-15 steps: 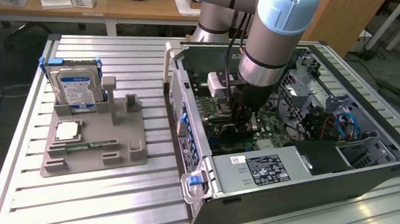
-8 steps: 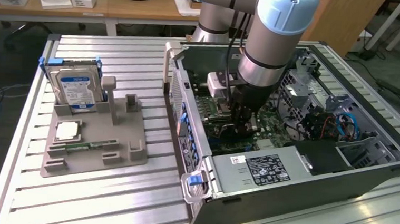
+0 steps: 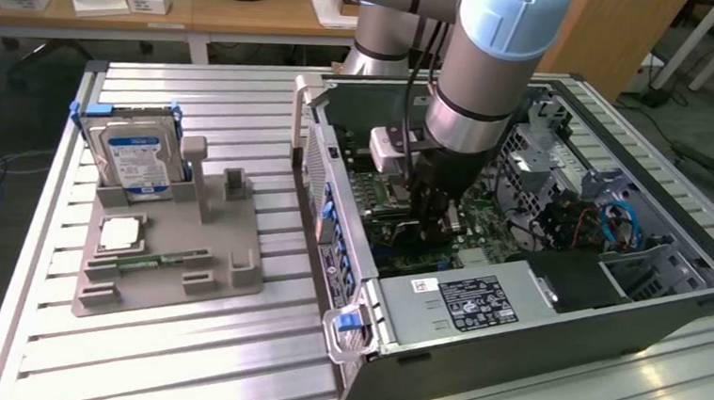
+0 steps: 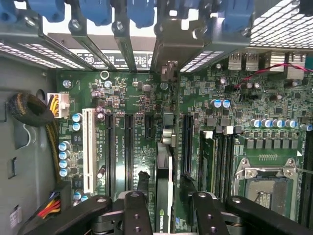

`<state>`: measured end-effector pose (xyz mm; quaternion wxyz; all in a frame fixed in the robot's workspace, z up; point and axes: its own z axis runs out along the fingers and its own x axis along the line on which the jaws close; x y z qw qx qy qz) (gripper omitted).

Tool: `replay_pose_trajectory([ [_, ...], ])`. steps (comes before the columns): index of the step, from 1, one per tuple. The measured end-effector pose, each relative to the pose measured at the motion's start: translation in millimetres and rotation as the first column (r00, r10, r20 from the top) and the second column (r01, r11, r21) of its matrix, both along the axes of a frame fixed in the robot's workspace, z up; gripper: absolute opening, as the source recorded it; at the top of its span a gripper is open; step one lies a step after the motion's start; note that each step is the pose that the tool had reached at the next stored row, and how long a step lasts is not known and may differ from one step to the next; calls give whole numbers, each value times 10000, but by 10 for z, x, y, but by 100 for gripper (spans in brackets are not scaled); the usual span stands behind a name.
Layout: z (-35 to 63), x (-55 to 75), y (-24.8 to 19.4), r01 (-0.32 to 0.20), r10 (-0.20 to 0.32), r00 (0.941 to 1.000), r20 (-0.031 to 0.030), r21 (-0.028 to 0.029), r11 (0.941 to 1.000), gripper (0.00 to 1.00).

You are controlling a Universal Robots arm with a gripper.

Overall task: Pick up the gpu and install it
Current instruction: 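Insert the gpu into the slot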

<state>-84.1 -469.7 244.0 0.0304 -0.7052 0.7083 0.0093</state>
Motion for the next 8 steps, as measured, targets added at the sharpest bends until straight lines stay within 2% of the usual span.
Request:
replay_pose_trajectory([
  [8, 217, -1, 0, 0, 0, 10000, 6, 1, 10000, 39],
])
